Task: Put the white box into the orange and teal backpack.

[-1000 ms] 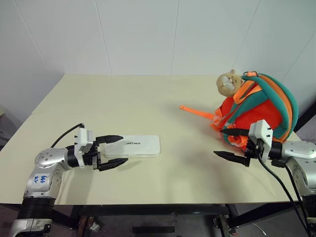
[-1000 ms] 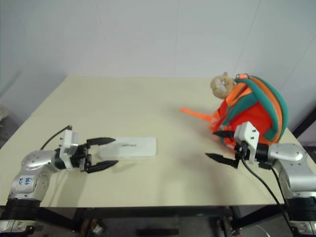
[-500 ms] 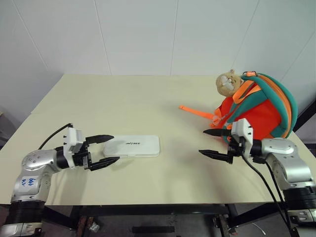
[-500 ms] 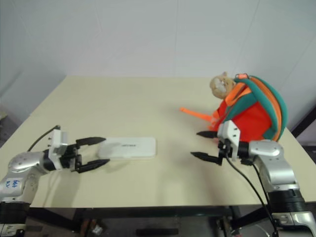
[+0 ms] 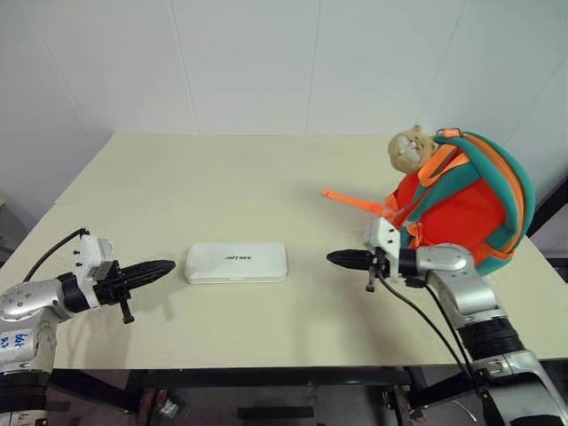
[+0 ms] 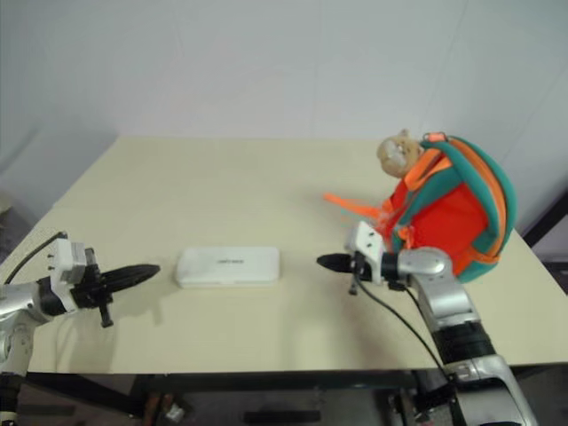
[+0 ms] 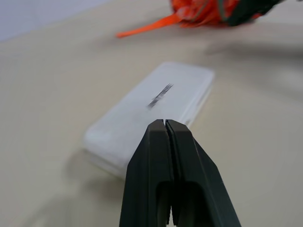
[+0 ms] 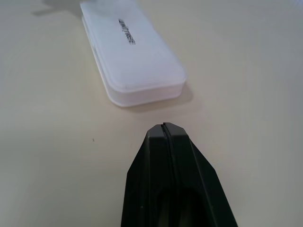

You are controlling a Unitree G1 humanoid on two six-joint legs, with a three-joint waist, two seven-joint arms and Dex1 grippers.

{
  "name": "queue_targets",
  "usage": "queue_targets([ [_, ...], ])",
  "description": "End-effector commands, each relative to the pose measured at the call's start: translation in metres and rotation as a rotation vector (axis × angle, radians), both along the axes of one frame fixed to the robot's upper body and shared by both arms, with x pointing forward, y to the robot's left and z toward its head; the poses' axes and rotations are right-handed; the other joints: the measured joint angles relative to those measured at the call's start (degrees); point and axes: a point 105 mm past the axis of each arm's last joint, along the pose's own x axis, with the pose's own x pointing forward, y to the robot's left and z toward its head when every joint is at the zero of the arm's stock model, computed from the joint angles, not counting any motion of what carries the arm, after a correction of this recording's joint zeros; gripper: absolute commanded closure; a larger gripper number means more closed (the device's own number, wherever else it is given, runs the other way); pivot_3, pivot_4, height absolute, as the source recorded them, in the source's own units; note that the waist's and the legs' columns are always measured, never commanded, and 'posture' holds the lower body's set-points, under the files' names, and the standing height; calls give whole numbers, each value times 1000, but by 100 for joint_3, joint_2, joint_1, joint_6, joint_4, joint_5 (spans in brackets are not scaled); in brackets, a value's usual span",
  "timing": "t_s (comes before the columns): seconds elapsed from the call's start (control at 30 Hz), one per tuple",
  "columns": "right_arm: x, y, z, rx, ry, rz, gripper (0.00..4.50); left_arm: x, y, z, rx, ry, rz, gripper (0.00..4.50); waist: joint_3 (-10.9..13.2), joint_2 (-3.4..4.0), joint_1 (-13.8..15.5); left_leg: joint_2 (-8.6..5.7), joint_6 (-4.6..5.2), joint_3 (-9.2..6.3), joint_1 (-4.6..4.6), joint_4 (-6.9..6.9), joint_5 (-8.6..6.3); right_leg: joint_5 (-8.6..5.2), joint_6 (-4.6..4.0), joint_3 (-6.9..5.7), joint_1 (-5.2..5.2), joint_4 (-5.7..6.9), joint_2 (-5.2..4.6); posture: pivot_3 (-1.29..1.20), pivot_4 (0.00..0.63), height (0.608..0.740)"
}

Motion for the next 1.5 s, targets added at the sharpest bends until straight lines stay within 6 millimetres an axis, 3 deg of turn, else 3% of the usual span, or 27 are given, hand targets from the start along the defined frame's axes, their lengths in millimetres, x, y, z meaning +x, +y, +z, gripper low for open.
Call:
queue_targets([
  [0.03, 13, 11, 7, -2, -27, -37, 4500, 15, 16, 11, -32, -60, 155, 4490, 0, 0, 6, 0, -1, 0, 0, 1, 0, 0, 0, 0, -1, 3, 0, 0, 150, 740],
  [0.23, 29, 30, -3, 4, -12, -81, 4500, 28, 19, -3, -13, -24, 252, 4490, -1, -1, 3, 0, -3, 1, 0, -1, 2, 0, 1, 0, -3, 9, 1, 0, 150, 740],
  [0.5, 29, 50, -8, 19, 12, -56, 4500, 30, -2, -21, -35, 61, 190, 4490, -1, -2, 7, 0, -3, 3, -1, -5, 1, 0, 1, 0, -4, 10, 1, 0, 150, 740],
  [0.87, 28, 65, -17, 13, 43, -50, 4500, 41, -27, -27, -69, 70, 145, 4490, -2, -3, 4, 1, -6, 2, 0, -5, 3, 0, 1, 0, -6, 14, 3, 0, 150, 740],
  [1.17, 29, 60, -17, 18, 53, -61, 4500, 44, -46, -28, -77, 77, 85, 4490, -2, -3, 6, 1, -6, 2, 1, -5, 3, 0, 1, 0, -5, 14, 3, 0, 150, 740],
  [1.5, 25, 30, -13, -19, 50, -104, 4500, 49, -72, -36, -95, 90, 15, 4490, -3, -4, 17, 0, -6, 2, 1, -3, 3, 1, 2, 1, -4, 14, 3, 0, 150, 740],
])
